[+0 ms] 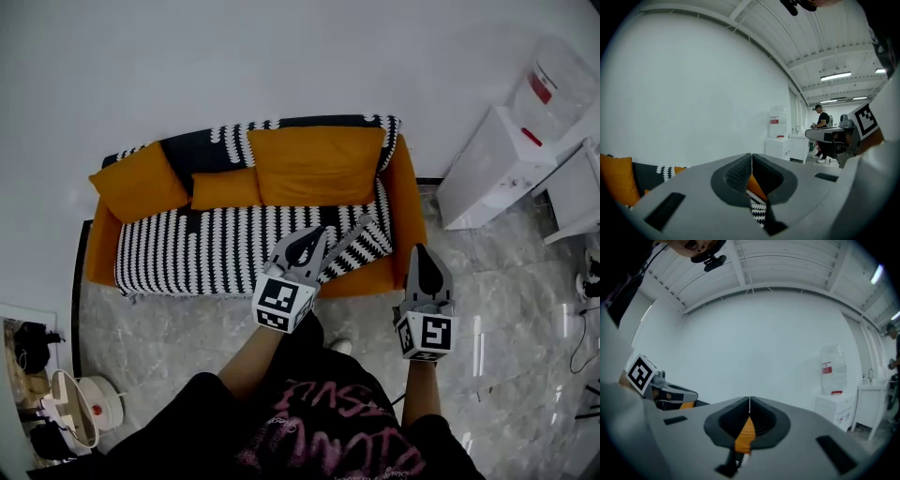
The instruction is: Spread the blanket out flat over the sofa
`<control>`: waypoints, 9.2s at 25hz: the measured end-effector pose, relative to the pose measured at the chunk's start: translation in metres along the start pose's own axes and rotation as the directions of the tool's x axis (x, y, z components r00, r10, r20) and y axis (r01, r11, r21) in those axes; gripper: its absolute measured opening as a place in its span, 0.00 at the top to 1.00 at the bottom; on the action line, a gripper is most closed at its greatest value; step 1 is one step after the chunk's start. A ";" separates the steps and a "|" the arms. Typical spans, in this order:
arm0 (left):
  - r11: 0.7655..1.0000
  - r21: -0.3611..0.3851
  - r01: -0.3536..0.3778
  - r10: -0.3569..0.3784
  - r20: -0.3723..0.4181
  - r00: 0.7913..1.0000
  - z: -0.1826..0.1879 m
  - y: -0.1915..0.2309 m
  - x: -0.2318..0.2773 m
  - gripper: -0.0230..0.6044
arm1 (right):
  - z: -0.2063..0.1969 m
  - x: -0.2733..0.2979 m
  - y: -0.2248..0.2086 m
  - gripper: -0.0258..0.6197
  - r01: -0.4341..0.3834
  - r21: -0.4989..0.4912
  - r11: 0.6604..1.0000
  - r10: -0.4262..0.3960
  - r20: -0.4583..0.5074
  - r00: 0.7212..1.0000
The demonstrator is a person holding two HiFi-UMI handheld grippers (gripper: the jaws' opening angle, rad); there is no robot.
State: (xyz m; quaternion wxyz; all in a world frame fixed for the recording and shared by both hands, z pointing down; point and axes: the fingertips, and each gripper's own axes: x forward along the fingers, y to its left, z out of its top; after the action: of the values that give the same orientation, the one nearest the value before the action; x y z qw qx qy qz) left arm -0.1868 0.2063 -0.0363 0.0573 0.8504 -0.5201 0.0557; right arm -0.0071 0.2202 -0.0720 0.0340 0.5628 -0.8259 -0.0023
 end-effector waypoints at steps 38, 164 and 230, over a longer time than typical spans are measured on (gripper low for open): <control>0.970 -0.163 0.180 -0.202 -0.132 0.970 -0.065 0.121 0.127 0.94 | -0.046 0.163 0.013 0.93 0.142 -0.028 0.990 -0.144 -0.195 0.970; 0.941 -0.192 0.280 -0.335 -0.656 0.676 -0.501 0.015 0.400 0.62 | -0.441 0.115 -0.114 0.93 0.149 0.284 0.947 0.034 -0.551 0.834; 0.761 -0.187 0.621 -0.602 -0.562 0.567 -0.451 -0.098 0.346 0.92 | -0.421 0.037 -0.105 0.93 0.546 0.238 0.803 -0.375 -0.512 0.773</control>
State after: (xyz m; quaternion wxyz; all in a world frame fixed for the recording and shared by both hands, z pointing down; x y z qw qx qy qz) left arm 0.0410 0.0171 0.4588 0.2187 0.9159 -0.1479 0.3024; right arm 0.1015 0.1618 0.3452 0.1104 0.7322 -0.6139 0.2736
